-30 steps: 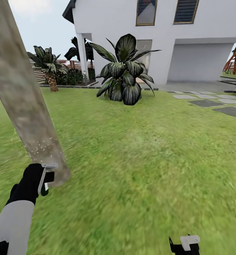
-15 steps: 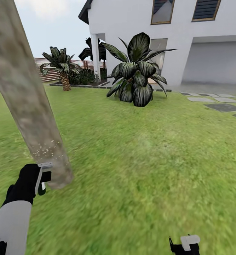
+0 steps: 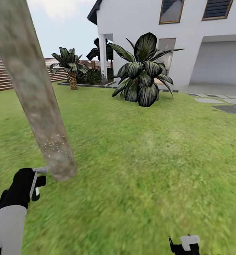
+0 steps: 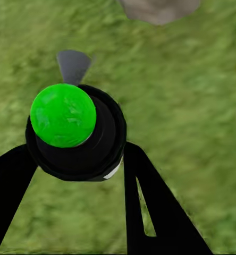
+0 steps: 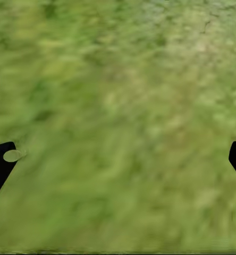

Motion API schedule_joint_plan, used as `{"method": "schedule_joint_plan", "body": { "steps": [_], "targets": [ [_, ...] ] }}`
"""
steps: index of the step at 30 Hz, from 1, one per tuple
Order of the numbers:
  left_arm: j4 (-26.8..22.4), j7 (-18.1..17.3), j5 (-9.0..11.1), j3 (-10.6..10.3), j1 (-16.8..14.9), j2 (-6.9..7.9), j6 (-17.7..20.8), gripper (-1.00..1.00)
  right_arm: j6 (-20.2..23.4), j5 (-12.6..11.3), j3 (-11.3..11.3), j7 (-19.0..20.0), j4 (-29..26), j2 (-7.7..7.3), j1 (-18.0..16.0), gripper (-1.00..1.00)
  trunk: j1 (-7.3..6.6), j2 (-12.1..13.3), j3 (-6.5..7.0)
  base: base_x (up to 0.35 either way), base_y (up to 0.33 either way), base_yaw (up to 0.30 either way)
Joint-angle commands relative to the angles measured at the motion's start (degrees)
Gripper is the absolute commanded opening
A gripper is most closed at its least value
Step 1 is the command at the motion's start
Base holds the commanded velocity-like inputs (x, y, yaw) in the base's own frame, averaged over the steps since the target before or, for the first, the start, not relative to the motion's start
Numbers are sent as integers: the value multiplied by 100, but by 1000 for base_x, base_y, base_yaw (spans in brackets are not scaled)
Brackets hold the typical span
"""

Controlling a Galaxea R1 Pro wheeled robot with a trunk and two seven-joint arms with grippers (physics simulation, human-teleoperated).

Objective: In the garden, pick up the pesticide atomizer on the floor and spray pesticide onto both trees until each tree trunk is fully covered.

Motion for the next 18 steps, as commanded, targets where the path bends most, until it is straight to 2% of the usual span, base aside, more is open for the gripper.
{"method": "schedule_joint_plan", "body": {
  "steps": [1, 4, 6, 10, 12, 15, 17, 18],
  "targets": [
    [33, -26, -25, 24, 9, 1, -19, -100, -18, 61, -39, -22, 6, 1, -3, 100, -5, -2, -5, -341, 87, 277],
    [77, -28, -10, 5, 139, -61, -346, -100, -18, 61, -39, -19, 6, 1, -3, 100, -5, -2, -5, -340, 73, 271],
    [82, -28, 9, -1, 203, -85, -429, -100, -18, 61, -39, -20, 6, 1, -3, 100, -5, -2, -5, -265, 22, 162],
    [83, -79, 26, -13, 258, -122, -486, -100, -18, 61, -47, -22, 0, 0, -3, 100, -5, -2, -5, -56, 4, 30],
    [79, -110, 27, -48, 396, -129, -578, -100, -18, 61, -47, -27, -2, 1, -3, 100, -5, -2, -5, -6, 0, 3],
    [81, -315, 27, -401, 815, -103, -1281, -100, -14, 61, -54, -27, -5, -11, -3, 100, -5, -2, -5, -1, 0, 1],
    [95, -708, 9, -579, 1093, -54, -1756, -100, -13, 63, -58, -15, -41, -15, -3, 100, -5, -2, -5, 0, 0, 0],
    [137, -1057, -26, -629, 1248, -29, -2050, -100, -3, 71, -54, -6, -143, -16, -3, 100, -5, -2, -5, 0, 0, 0]
  ]
}}
